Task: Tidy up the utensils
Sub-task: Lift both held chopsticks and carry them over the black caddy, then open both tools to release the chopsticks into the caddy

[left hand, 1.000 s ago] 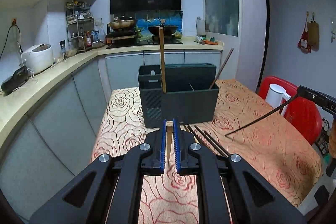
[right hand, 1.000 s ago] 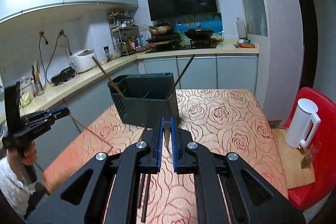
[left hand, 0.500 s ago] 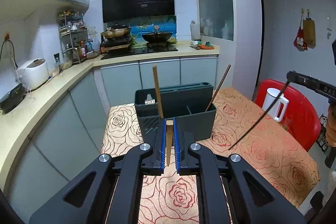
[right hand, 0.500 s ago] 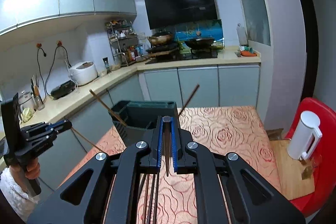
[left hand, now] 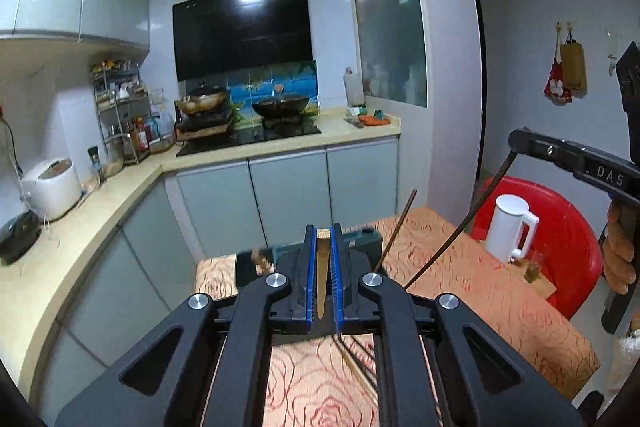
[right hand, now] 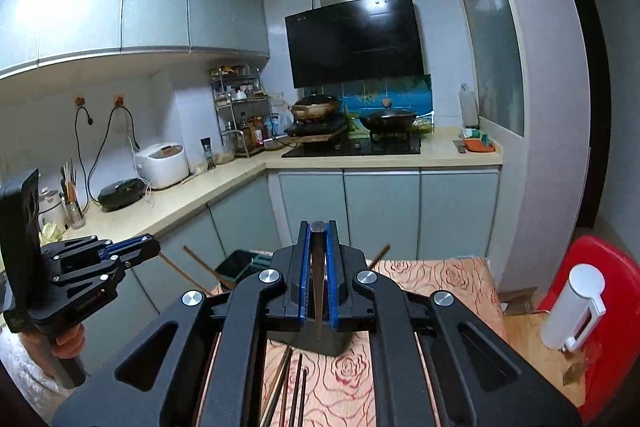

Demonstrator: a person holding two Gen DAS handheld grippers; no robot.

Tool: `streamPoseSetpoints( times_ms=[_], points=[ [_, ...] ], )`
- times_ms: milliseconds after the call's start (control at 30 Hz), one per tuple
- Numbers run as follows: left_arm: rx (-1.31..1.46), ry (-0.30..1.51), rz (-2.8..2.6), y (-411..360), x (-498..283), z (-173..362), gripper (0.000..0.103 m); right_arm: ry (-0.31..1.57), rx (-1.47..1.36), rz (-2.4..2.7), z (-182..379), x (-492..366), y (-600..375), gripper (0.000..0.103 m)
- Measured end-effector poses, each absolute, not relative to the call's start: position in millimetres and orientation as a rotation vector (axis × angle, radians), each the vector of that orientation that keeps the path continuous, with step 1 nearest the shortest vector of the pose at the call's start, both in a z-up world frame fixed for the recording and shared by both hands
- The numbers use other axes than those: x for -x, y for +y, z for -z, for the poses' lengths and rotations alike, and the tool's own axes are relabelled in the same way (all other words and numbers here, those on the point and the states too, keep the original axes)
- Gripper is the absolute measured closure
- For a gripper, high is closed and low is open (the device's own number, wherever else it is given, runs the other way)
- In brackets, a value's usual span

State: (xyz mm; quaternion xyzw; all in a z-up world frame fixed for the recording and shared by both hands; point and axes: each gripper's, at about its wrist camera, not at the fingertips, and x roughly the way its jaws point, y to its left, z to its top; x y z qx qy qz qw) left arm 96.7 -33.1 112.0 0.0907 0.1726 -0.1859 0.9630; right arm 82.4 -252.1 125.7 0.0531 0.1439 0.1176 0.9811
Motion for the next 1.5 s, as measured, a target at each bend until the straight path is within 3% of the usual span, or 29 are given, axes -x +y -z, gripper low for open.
streamPoseSetpoints(
  times_ms=[267, 733, 1300, 1400, 1433, 1500],
  points=[
    [-0.2, 0.346, 0.355, -61.6, -136.5, -121.0, 0.097, 0.315, -0.098, -0.248, -131.6, -116.1, -242.2, 0.095],
    [-0.176, 0.482, 0.308, -61.4, -207.3, -72.6, 0.096, 0.417, -0.072, -0.287, -113.5, -181.8, -212.0, 0.095],
    [-0.174, 0.486, 0.327, -62.9, -218.2, -65.0, 0.096, 0.507, -0.049, -0.26, -78.5, -211.2, -194.1, 0.095],
    [-0.161, 0.488, 0.32, -59.5, -220.1, -66.6, 0.096, 0.503, -0.048, -0.26, -79.4, -213.7, -194.6, 0.092],
    [-0.157, 0.491, 0.322, -58.8, -220.3, -67.4, 0.095, 0.503, -0.051, -0.261, -79.9, -213.5, -194.7, 0.083],
    [-0.149, 0.485, 0.317, -56.2, -219.2, -70.5, 0.078, 0.491, -0.065, -0.253, -81.7, -210.7, -196.3, 0.064]
  ],
)
